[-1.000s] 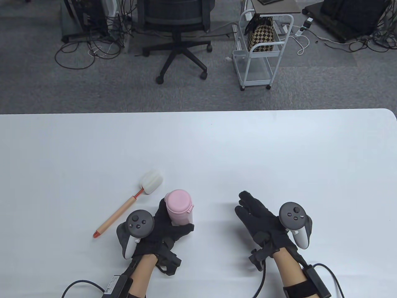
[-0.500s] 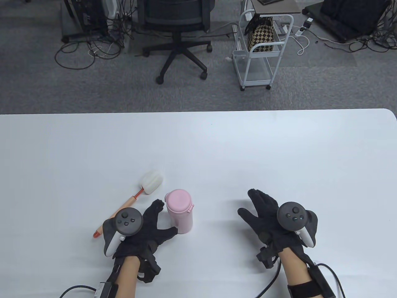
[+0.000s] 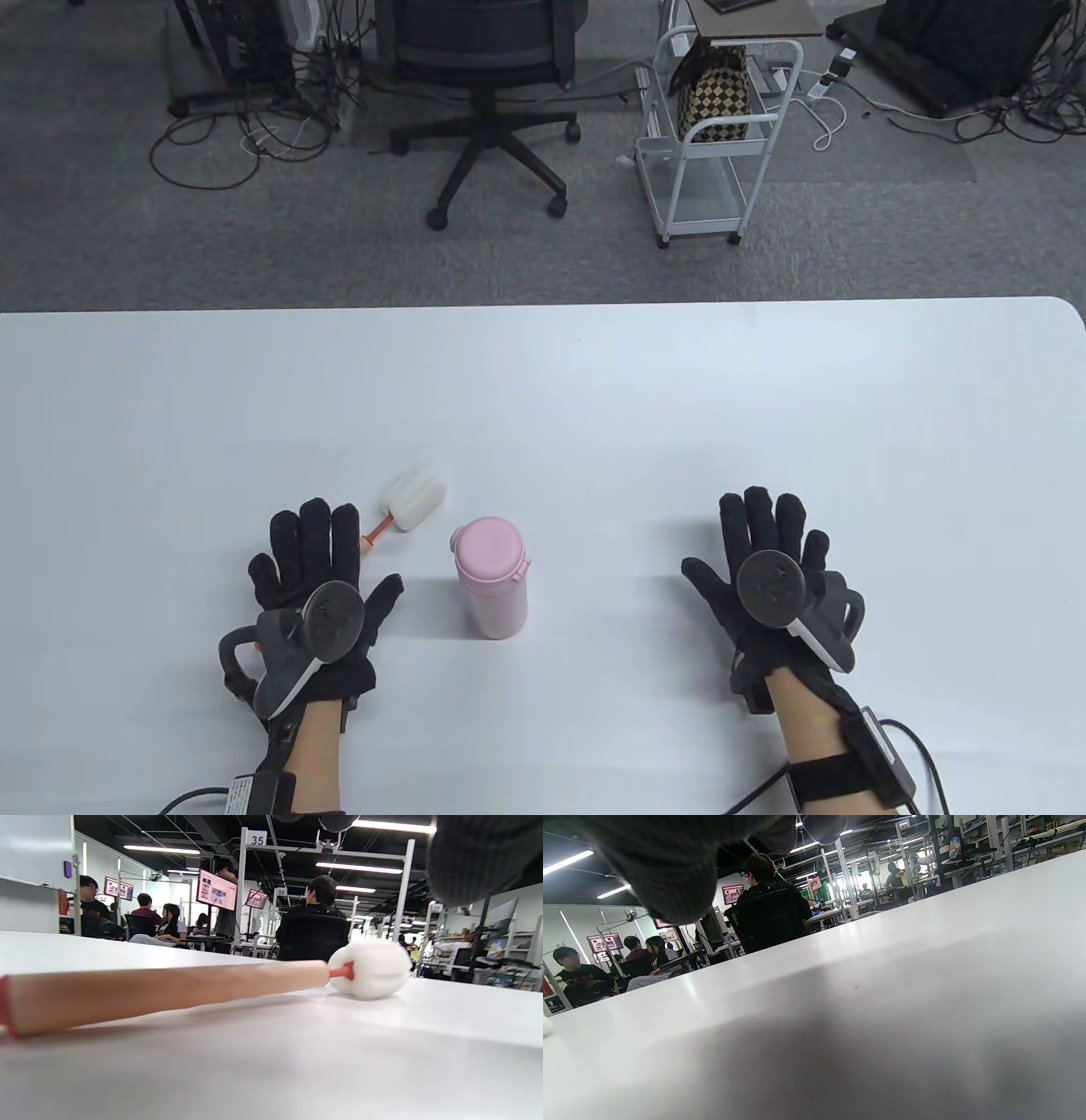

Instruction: Insert cup brush into the thermos (Clean the thermos with cup brush)

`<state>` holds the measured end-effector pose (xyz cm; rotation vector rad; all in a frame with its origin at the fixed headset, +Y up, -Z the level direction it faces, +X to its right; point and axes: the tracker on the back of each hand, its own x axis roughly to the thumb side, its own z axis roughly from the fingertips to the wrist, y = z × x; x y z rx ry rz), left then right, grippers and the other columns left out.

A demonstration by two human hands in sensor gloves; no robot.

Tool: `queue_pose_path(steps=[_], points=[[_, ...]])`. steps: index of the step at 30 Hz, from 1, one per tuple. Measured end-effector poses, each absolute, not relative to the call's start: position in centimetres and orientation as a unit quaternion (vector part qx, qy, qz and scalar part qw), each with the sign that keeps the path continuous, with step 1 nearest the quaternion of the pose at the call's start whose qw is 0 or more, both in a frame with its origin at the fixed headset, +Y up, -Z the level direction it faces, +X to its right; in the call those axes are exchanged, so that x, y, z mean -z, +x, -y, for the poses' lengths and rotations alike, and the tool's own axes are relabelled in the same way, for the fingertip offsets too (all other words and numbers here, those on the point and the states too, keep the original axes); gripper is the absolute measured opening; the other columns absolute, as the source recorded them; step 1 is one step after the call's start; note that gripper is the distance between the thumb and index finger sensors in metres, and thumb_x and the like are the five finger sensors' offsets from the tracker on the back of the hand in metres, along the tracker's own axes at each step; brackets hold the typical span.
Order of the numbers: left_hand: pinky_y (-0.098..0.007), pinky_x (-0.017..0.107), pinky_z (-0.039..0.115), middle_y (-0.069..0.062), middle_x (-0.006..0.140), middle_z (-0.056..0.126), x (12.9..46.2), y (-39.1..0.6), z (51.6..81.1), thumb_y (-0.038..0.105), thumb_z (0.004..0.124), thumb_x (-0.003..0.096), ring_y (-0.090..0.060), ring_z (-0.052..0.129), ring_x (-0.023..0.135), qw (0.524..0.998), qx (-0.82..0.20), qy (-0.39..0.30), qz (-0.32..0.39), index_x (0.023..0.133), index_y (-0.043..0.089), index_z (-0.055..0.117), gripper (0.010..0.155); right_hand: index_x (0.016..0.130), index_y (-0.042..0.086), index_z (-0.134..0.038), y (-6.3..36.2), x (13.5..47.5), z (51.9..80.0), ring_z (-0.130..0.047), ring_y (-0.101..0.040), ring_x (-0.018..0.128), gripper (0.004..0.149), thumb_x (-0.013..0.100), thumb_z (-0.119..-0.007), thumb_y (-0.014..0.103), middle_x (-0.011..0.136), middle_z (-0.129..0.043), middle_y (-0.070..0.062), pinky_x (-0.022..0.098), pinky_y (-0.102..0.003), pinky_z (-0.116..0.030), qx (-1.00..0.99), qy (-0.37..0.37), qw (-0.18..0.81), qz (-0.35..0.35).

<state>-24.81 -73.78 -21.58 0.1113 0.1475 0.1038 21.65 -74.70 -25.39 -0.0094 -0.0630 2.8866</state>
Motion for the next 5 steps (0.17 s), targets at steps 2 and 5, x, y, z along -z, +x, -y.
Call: queue_pose_path(steps=[2,5], points=[[-0.061,0.078,0.024,0.007,0.128,0.018,21.64,-25.03,74.10,0.070,0.080,0.0507,-0.028,0.010,0.118,0.994,-0.058,0.045,-0.076,0.117,0.038,0.027,0.091,0.117,0.025,-0.033,21.59,25.45,74.90,-0.016,-0.045,0.112,0.085,0.055,-0.075,0.064,0.124,-0.025,-0.011,0.071,-0.068,-0.024,-0.991,0.000,0.129,0.016],[-0.061,0.078,0.025,0.006,0.128,0.019,21.68,-25.14,74.27,0.069,0.080,0.0506,-0.028,0.011,0.118,0.994,-0.062,0.039,-0.079,0.118,0.037,0.028,0.091,0.117,0.024,-0.033,21.50,25.49,75.02,-0.017,-0.045,0.112,0.085,0.054,-0.075,0.065,0.124,-0.026,-0.012,0.071,-0.069,-0.025,-0.992,0.001,0.126,0.011]])
